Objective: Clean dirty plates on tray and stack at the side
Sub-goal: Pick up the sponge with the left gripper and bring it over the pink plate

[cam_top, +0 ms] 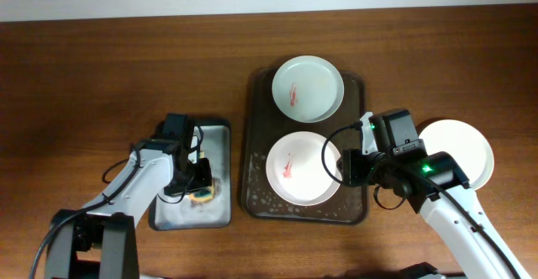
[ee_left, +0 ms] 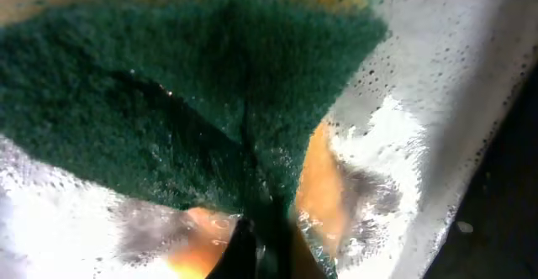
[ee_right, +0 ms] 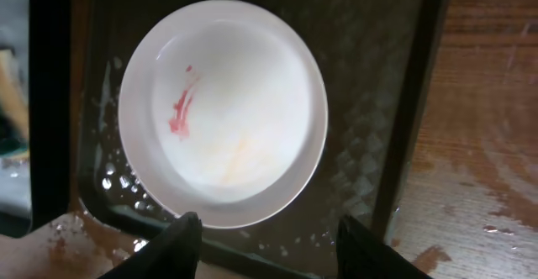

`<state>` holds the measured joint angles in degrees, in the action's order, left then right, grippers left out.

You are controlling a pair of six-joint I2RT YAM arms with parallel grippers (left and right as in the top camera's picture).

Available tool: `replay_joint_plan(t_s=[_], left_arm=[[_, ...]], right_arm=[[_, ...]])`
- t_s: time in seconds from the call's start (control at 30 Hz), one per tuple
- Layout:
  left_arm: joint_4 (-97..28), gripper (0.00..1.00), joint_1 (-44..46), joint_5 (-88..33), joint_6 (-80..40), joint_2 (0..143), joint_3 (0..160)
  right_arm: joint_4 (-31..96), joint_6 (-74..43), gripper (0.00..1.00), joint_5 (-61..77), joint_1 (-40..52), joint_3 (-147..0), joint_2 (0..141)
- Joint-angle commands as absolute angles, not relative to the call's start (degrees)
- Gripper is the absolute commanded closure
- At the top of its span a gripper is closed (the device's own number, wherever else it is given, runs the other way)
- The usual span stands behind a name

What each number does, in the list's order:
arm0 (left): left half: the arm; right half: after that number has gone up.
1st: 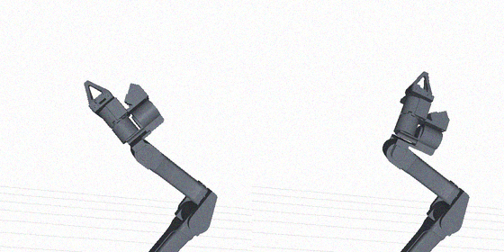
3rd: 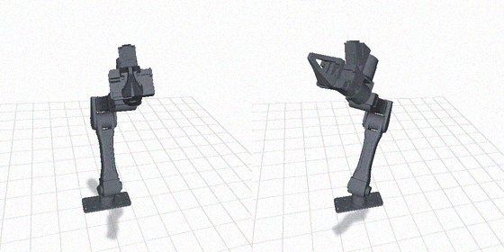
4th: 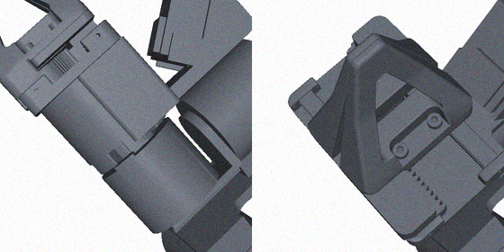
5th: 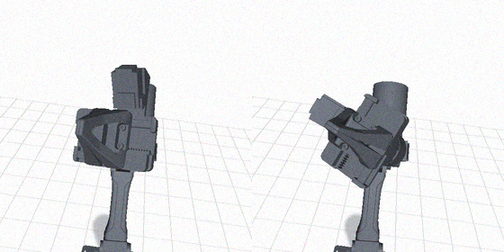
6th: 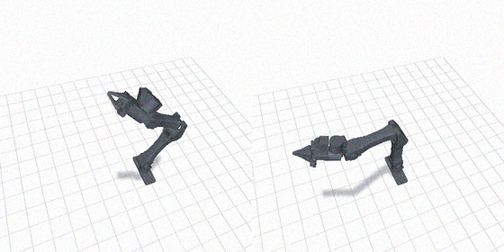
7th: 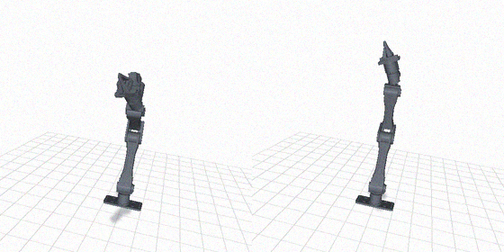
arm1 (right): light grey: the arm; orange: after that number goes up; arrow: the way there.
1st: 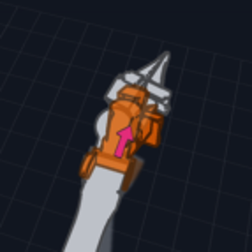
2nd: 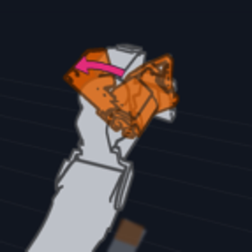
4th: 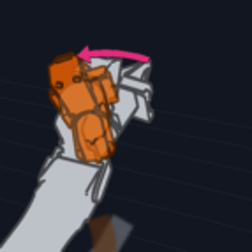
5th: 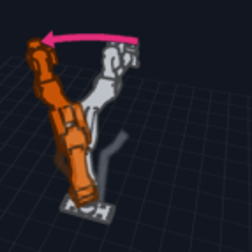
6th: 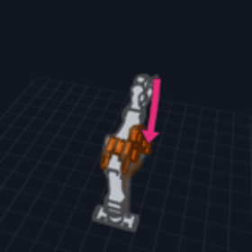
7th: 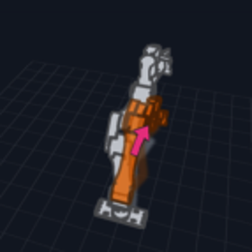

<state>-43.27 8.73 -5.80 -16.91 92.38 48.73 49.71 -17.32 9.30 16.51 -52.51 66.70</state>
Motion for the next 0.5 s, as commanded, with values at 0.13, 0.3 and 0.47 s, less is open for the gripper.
replay_joint_plan(t_s=[0.13,0.3,0.47], left_arm=[[-53.9,1.00,9.2,-6.2,-10.5,88.6,59.5],[-57.9,1.00,11.6,-8.7,-8.5,86.2,67.4],[-50.5,1.00,17.1,-18.3,-8.5,86.6,68.3]], right_arm=[[46.2,-16.8,0.45,4.2,16.9,-53.3,69.5],[43.2,-16.8,0.46,4.3,16.8,-53.3,79.8],[40.0,-16.8,0.57,4.9,16.8,-53.3,91.2]])
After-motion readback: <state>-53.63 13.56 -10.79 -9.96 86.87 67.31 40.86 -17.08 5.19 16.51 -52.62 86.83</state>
